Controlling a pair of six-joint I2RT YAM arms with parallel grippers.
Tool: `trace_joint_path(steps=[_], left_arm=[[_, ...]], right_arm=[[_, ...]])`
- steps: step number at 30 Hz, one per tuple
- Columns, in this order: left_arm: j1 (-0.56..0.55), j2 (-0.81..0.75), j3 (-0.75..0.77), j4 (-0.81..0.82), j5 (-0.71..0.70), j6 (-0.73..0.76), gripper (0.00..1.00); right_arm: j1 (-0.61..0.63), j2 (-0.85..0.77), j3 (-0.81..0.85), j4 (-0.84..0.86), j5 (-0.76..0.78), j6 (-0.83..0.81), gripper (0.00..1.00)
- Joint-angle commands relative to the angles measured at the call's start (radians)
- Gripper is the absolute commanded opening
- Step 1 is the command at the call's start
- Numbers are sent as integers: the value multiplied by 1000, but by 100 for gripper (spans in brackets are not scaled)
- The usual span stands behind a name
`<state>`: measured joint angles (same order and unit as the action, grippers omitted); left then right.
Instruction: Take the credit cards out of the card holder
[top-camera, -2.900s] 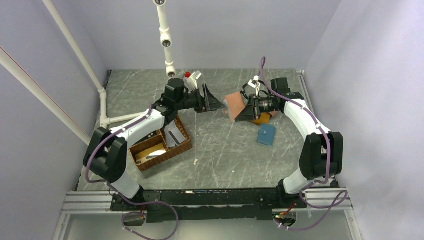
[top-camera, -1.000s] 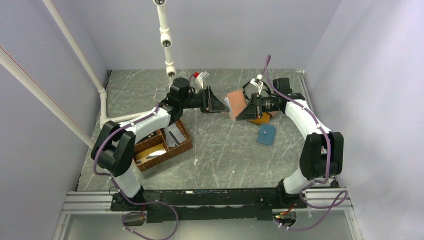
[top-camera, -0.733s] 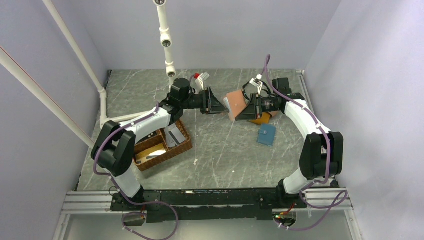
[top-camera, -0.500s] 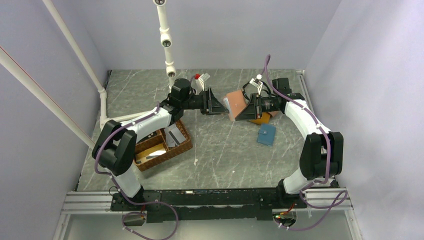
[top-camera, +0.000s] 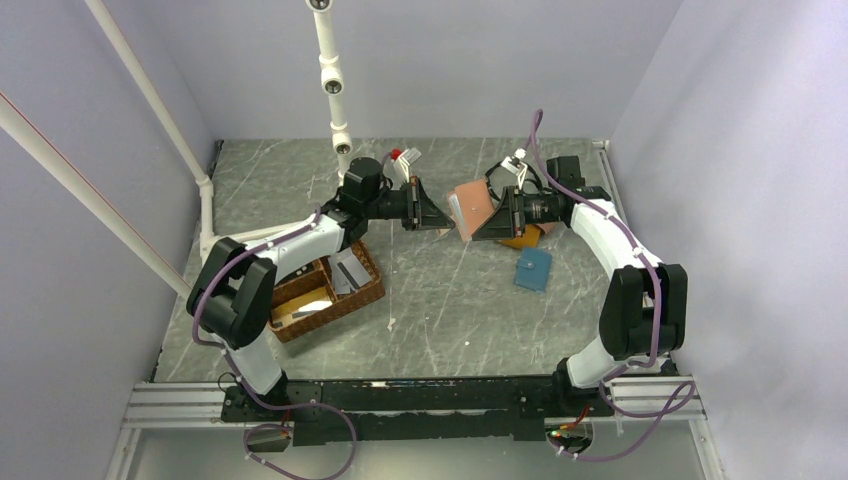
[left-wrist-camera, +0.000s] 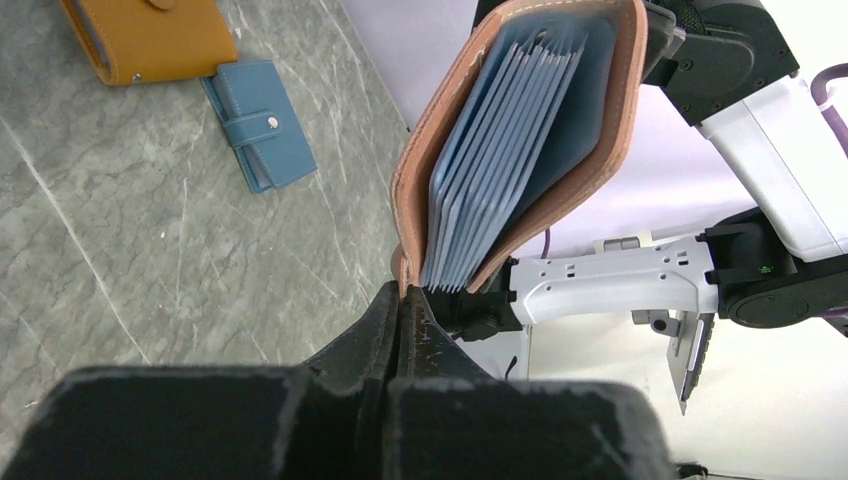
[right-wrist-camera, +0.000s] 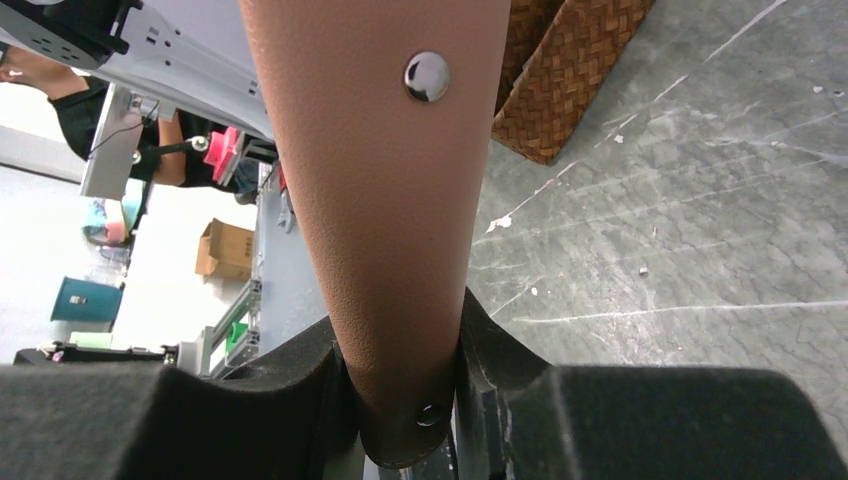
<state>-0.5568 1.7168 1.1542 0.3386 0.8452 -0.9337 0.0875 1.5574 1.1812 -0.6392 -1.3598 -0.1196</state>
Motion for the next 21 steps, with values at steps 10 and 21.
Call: trace_joint_path(steps=[10,21], left_arm=[[-6,17,23,-29,42,12,0],[-6,32,32,-24,64,10,0]], right_arm=[[2,13,-33,69,143,26,19],[2,18,-38,43,280,2,70]])
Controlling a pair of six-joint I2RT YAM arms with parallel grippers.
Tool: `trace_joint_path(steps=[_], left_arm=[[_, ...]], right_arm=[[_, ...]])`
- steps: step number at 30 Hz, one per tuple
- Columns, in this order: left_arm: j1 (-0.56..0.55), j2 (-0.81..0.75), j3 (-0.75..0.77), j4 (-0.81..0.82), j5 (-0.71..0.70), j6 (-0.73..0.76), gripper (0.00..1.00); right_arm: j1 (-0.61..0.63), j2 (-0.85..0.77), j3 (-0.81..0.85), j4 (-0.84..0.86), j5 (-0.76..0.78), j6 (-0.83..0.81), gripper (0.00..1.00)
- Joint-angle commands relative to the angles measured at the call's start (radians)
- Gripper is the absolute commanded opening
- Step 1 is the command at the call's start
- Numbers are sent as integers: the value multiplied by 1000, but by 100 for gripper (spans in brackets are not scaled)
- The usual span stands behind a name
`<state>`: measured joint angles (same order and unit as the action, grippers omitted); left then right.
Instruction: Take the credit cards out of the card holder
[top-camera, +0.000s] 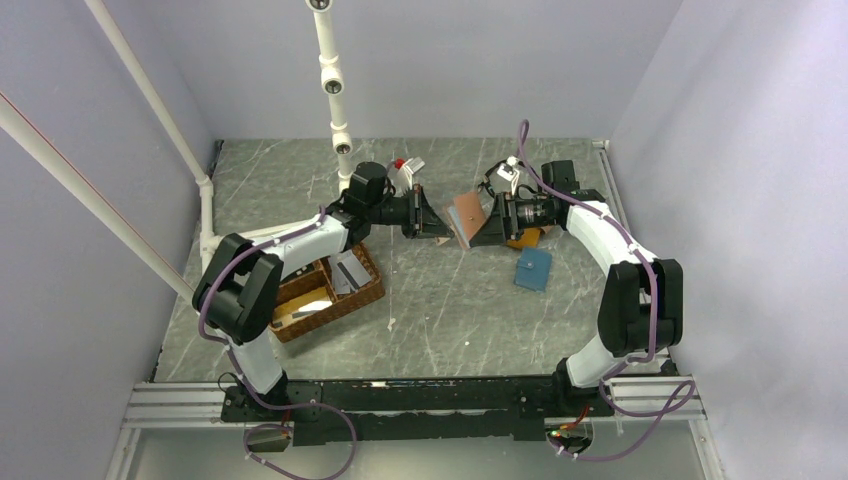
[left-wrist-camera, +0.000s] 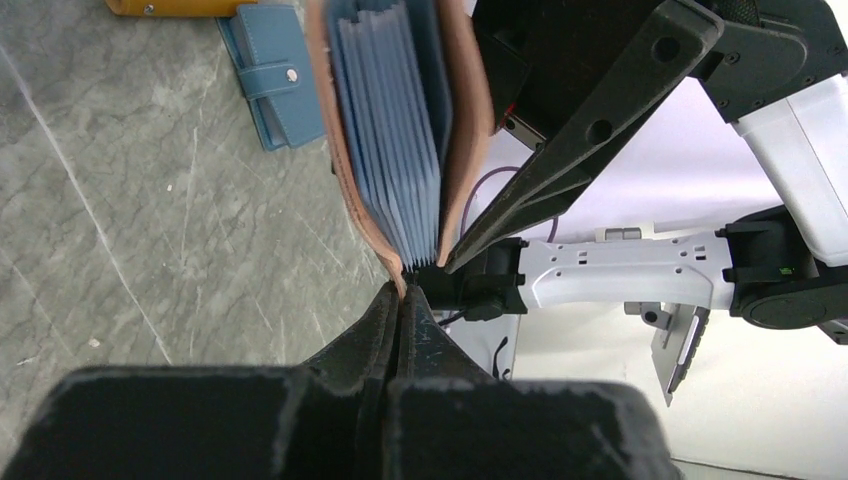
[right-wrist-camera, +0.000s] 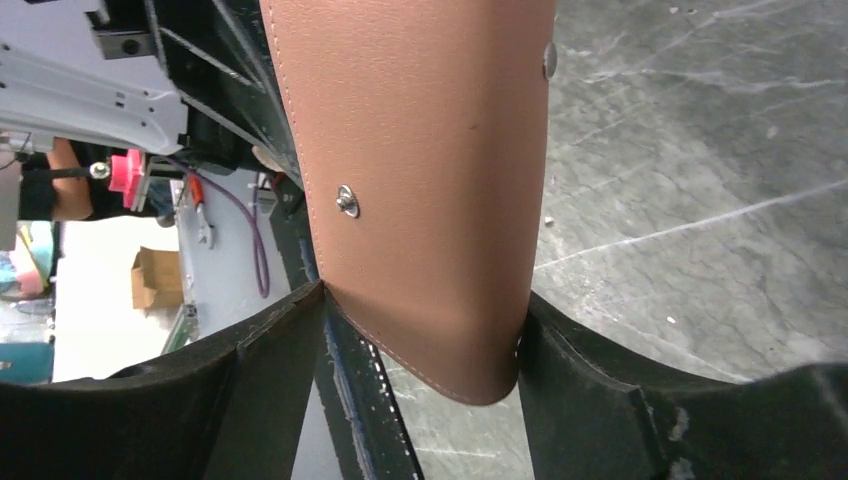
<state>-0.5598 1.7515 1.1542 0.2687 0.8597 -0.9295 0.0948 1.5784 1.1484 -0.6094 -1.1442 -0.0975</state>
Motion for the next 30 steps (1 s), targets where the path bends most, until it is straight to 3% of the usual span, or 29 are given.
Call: trace_joint_path(steps=[1,11,30], left_arm=[[-3,0,33,46,51,4,0],[-3,9,39,45,65,-5,0],[-2,36,92,-59,42,19,0]], right_arm=[[-4,-3,-6,13,71,-21,73],[-4,13,-2,1,134,-28,95],[-4,30,-5,3,74,-62,95]])
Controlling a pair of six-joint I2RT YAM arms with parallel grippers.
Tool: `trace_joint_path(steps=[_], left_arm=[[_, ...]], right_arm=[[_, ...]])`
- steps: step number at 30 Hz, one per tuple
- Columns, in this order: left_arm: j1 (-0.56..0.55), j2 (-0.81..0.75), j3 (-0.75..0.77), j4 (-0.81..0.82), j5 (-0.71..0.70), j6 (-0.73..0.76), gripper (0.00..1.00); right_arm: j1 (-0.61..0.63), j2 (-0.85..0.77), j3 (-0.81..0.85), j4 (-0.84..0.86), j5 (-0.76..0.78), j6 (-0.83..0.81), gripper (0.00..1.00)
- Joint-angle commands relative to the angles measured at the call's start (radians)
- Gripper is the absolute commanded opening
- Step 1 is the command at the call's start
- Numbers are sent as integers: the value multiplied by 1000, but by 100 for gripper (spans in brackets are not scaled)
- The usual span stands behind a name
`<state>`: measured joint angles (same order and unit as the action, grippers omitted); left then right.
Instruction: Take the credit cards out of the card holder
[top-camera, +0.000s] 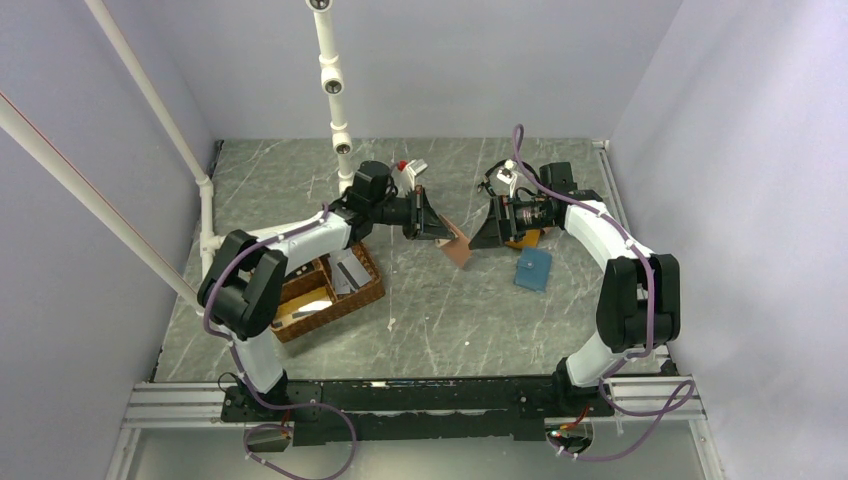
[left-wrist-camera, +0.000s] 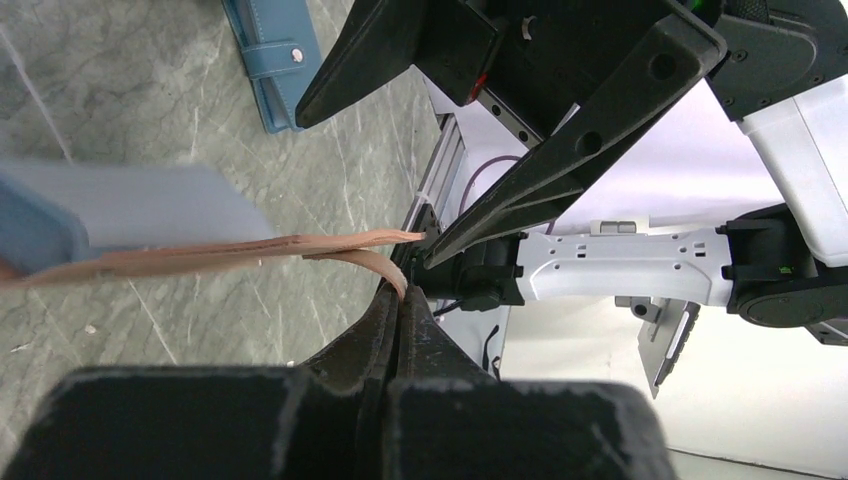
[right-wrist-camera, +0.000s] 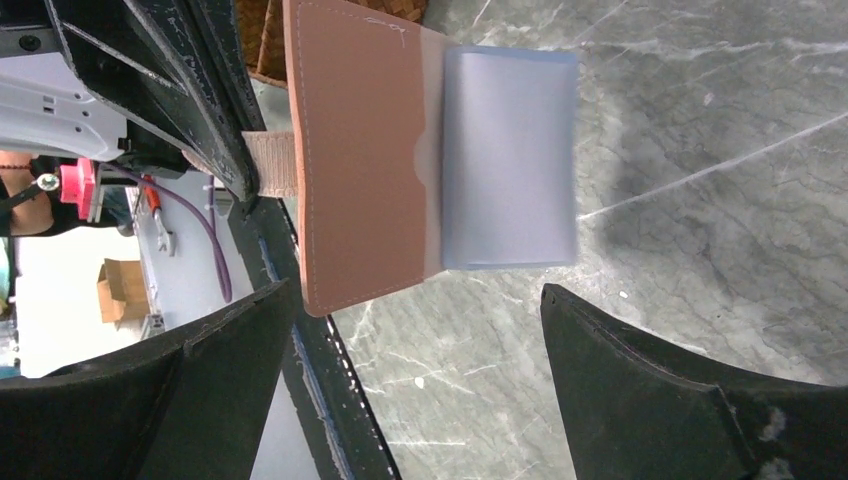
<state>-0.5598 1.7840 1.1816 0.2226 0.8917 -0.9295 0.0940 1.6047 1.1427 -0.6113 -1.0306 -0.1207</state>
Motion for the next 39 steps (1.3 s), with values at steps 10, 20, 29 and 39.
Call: trace_joint_path(steps=[10,20,29,39], left_arm=[[-2,166,278,-51,24,-61,0],[-20,149,280,-128,-4,-65,0],[32,154,-20,-308,-15,-130,0],[39,118,75,-710,-144,49,1]], right_arm=[[-126,-9,48,-39,-80,-83,95],[-186,-43,5,-7,-78,-71,95],[-180,-22,5,-10,-84,-69,94],[-112,-18,15,-58,-30,-149,94]])
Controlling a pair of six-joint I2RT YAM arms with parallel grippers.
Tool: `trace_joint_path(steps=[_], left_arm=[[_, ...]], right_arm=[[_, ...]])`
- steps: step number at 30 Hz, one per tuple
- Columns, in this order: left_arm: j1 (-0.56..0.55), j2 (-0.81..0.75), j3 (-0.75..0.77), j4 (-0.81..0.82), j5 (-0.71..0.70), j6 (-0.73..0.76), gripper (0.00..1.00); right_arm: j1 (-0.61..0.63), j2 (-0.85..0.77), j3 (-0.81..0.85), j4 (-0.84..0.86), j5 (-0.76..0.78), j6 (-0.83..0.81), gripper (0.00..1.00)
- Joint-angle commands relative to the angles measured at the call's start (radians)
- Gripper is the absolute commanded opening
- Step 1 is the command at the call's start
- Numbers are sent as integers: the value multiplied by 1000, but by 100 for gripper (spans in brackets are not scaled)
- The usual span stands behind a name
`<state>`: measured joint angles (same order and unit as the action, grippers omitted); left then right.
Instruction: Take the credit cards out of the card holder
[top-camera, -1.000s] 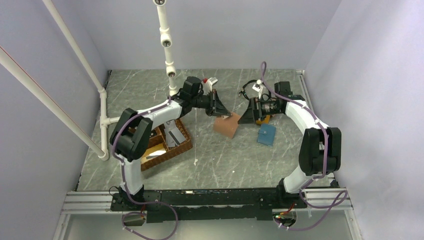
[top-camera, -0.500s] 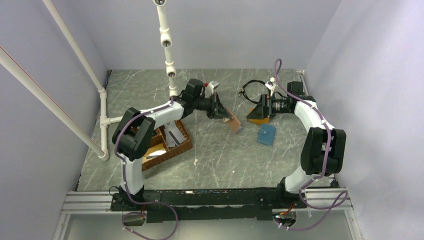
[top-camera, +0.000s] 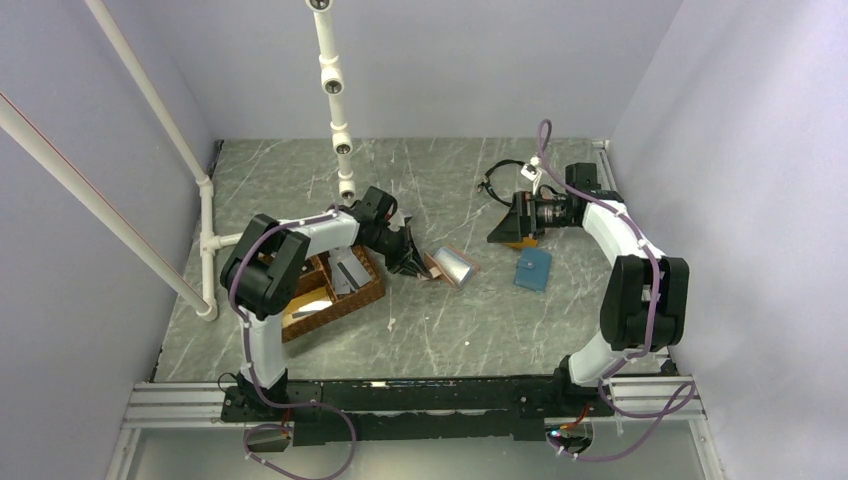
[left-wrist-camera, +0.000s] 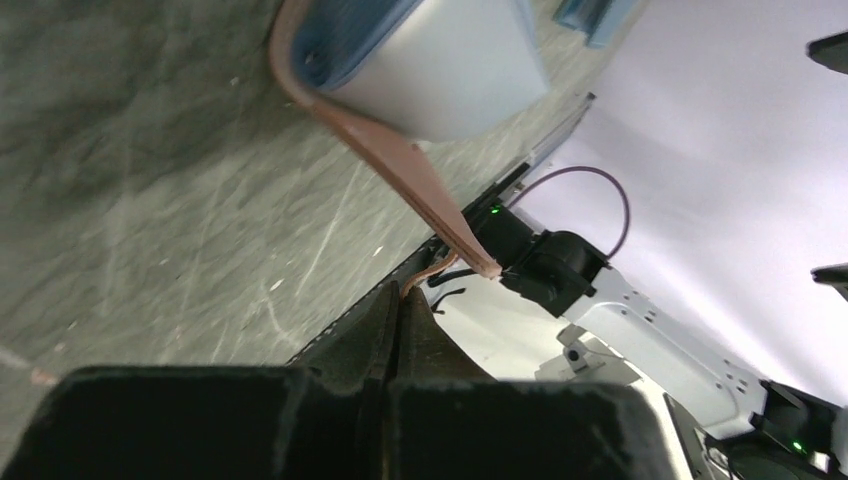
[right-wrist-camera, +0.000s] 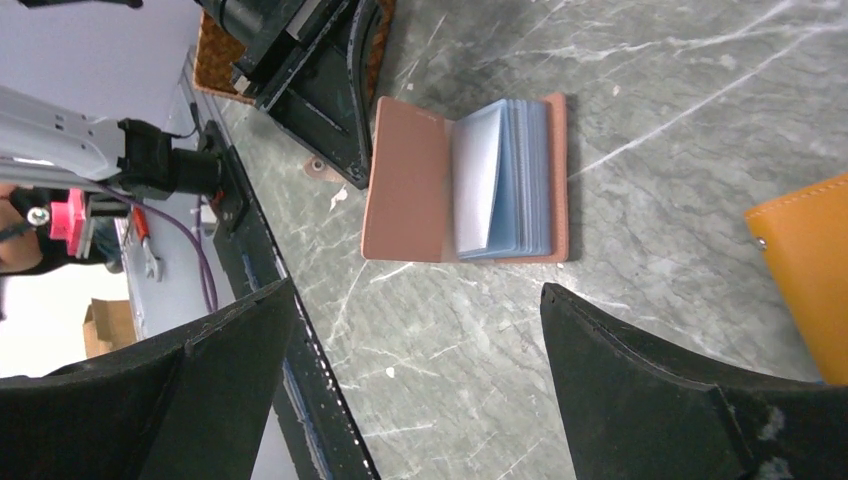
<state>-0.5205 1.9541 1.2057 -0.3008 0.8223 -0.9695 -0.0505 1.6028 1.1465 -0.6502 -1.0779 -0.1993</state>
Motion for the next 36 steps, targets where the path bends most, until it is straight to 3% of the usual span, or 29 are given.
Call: trace_joint_path(steps=[1,9,22,30,36], left_arm=[[-1,-59,60,-225,-88,102,2],[-30,-79,114,-458,-146,173,18],[-43,-228,124,-566,-279,153,37],[-37,-366,105,-531,-370,151,40],[-32,-480,84,-361,-409,155,42]], right_arm=[[42,-17,10,-27,28,-82,94],[181,22,13,-43,124,-132,91],[323,184,76,-41,245,-93,72],[387,257,118,-47,343,-78,63],[424,230,109,-52,311,-113,57]])
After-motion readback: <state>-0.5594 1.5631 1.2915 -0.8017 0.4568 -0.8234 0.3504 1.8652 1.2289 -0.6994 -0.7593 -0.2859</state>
